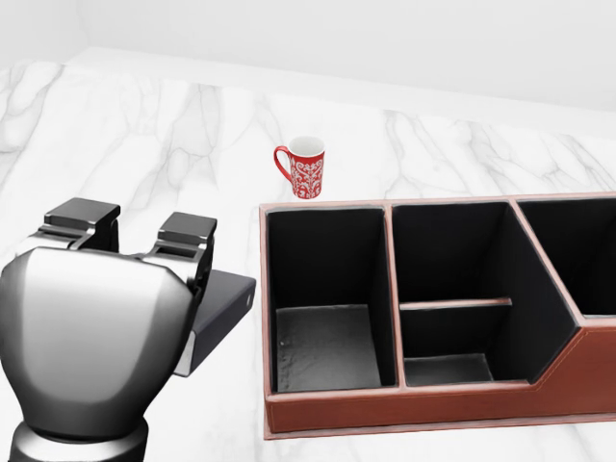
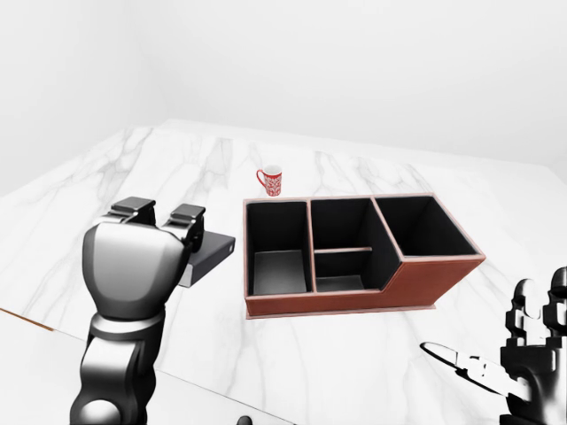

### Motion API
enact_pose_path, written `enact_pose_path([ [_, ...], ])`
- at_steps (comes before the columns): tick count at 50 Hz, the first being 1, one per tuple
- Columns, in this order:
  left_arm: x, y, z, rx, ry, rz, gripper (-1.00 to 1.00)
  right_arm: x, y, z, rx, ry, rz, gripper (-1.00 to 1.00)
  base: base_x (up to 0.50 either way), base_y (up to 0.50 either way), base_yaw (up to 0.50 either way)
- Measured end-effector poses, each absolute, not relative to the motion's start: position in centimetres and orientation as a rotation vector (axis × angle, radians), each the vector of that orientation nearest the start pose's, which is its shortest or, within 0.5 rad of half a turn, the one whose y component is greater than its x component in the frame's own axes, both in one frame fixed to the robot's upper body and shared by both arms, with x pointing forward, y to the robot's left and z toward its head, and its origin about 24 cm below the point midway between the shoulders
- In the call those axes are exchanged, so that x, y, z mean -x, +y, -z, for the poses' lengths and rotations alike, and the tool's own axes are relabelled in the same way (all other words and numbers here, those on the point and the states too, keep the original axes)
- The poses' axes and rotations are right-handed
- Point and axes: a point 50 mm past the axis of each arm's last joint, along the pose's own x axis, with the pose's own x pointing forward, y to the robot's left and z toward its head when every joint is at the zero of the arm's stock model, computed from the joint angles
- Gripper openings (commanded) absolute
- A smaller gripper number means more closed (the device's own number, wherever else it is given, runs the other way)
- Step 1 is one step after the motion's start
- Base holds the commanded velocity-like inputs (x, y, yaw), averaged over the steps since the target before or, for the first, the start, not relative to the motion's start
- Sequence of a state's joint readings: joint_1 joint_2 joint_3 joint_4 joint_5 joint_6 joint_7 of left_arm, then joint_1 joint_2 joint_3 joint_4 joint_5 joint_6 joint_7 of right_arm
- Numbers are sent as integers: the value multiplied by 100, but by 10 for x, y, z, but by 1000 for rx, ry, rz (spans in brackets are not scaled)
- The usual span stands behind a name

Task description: Pick up the book and place it in the left compartment of the caddy.

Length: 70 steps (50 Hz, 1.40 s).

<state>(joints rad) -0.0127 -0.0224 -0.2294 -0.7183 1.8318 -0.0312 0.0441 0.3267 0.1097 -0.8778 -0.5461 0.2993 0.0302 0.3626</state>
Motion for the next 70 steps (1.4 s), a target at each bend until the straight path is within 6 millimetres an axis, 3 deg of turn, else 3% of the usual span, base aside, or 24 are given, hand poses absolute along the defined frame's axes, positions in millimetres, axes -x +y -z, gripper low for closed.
enact_pose_path([
  [18, -182, 70, -211, -1622, -819, -468, -100, -102, -306, -107, 59, -255, 528, 100, 0, 0, 0],
  [34, -182, 52, -208, -1594, -832, -405, -100, -102, -306, -108, 71, -255, 532, 100, 0, 0, 0],
  [54, -177, 20, -211, -1642, -973, -244, -100, -101, -305, -109, 78, -253, 531, 100, 0, 0, 0],
  [70, -175, 16, -217, -1657, -997, -229, -100, -101, -305, -108, 77, -249, 532, 100, 0, 0, 0],
])
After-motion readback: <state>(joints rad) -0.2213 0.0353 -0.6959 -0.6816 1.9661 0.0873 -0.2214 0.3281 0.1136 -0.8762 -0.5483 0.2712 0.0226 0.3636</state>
